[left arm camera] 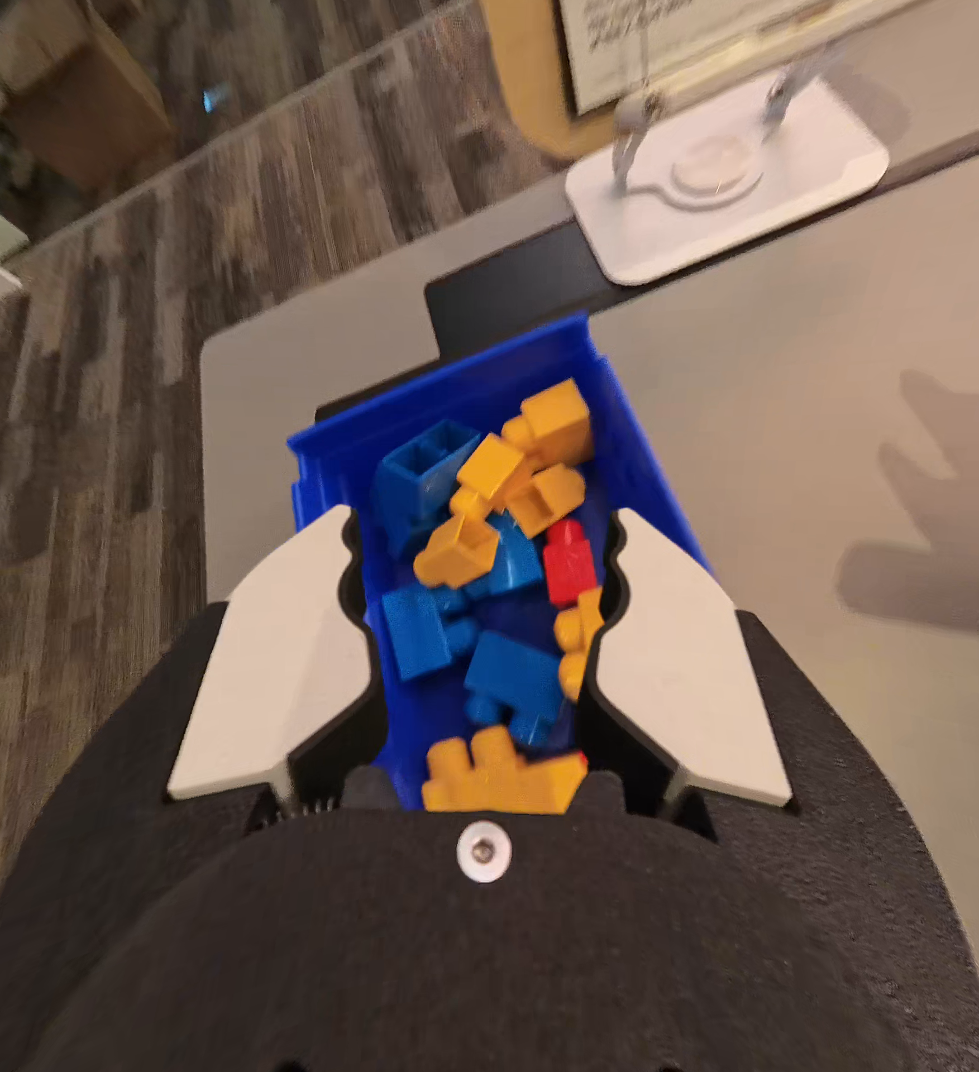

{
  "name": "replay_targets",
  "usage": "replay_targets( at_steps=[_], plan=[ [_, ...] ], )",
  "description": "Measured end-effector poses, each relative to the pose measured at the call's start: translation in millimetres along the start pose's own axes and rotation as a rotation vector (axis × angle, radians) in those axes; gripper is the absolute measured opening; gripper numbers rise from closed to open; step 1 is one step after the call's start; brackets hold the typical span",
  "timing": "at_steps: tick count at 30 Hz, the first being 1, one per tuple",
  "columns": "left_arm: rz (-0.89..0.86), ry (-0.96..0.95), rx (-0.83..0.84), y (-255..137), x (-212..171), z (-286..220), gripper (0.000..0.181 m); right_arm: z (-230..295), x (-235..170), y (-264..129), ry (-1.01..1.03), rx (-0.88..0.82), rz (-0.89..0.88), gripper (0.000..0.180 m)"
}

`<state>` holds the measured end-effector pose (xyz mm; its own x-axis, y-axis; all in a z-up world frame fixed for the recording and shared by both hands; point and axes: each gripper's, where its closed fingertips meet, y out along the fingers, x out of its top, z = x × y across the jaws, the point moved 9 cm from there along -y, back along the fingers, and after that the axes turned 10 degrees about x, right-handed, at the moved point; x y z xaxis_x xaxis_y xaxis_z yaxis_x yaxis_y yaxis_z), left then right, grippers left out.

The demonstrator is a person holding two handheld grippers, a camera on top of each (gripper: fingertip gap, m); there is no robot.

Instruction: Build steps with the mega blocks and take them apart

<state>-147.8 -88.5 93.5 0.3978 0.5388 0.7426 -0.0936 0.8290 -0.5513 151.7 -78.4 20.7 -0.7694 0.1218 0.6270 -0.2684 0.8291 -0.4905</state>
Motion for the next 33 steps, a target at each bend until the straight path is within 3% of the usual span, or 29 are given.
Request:
replay_targets(
  at_steps=[6, 11, 13, 19, 24, 33],
  plan=[
    [0.242, 0.095, -0.165, 2.2, -37.4, 13.2, 0.072, 1.8, -2.8, 3.1, -0.019, 0.019, 0.009, 0.073],
    [0.32, 0.174, -0.245, 28.2, -49.1, 6.7, 0.067, -2.3, -9.8, 4.2, -0.021, 0.056, 0.014, 0.073],
    [0.329, 0.216, -0.349, 37.3, -52.8, -3.2, 0.064, -4.1, -14.1, 4.7, -0.008, 0.084, 0.02, 0.073],
    [0.373, 0.361, -0.561, 45.5, -63.8, -33.1, 0.077, -6.9, -26.2, 8.9, -0.009, 0.122, 0.06, 0.073],
    [0.324, 0.664, -0.425, 46.2, -75.2, -44.5, 0.077, -5.3, -30.4, 12.0, -0.027, 0.143, 0.086, 0.073],
    [0.153, 0.712, -0.45, 38.4, -85.5, -55.0, 0.076, -12.0, -33.8, 14.7, -0.023, 0.165, 0.108, 0.073]
  ],
)
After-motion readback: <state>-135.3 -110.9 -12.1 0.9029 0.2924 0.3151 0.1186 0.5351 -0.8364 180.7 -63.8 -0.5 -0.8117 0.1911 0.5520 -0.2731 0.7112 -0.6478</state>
